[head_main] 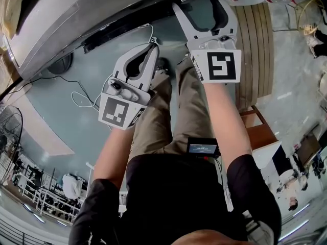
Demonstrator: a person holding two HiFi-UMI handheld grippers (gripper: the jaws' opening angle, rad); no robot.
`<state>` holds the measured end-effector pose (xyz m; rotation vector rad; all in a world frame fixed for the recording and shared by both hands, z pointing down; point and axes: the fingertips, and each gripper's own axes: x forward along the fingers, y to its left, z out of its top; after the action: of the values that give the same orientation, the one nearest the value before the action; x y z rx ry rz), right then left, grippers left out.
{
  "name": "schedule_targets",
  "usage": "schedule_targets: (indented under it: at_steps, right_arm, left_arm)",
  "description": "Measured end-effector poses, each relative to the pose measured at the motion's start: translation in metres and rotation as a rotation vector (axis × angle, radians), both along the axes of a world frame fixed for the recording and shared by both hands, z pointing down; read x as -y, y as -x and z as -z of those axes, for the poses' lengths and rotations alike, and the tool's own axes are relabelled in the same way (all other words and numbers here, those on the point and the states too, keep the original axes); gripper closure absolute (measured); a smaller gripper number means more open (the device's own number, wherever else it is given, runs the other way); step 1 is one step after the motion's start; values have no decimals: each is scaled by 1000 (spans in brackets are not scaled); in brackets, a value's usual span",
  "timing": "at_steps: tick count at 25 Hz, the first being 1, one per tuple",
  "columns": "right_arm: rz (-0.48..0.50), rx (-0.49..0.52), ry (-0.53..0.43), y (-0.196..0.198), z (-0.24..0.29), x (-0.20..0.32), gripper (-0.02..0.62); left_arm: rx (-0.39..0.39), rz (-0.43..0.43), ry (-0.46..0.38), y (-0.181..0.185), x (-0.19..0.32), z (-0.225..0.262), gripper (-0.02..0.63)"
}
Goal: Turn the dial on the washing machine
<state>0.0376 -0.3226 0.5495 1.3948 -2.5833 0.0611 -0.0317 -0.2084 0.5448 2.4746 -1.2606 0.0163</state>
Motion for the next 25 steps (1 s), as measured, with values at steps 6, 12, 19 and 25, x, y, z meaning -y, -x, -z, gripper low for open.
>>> schedule_targets:
  at_steps: [6, 12, 19, 25]
  right_arm:
    - [3, -11, 14, 1, -3, -1, 308]
    - [-7, 45, 64, 0, -4, -1, 313]
    - [-26, 238, 184, -3, -5, -2, 314]
    - [-57, 431, 289, -4, -7, -1, 316]
  left_arm:
    - [-15, 0, 18, -1, -1, -2, 611]
    - [-11, 5, 14, 1, 0, -3, 611]
    - [-8, 10, 12, 3, 0, -3, 611]
    - [-8, 9, 9, 3, -2, -4, 611]
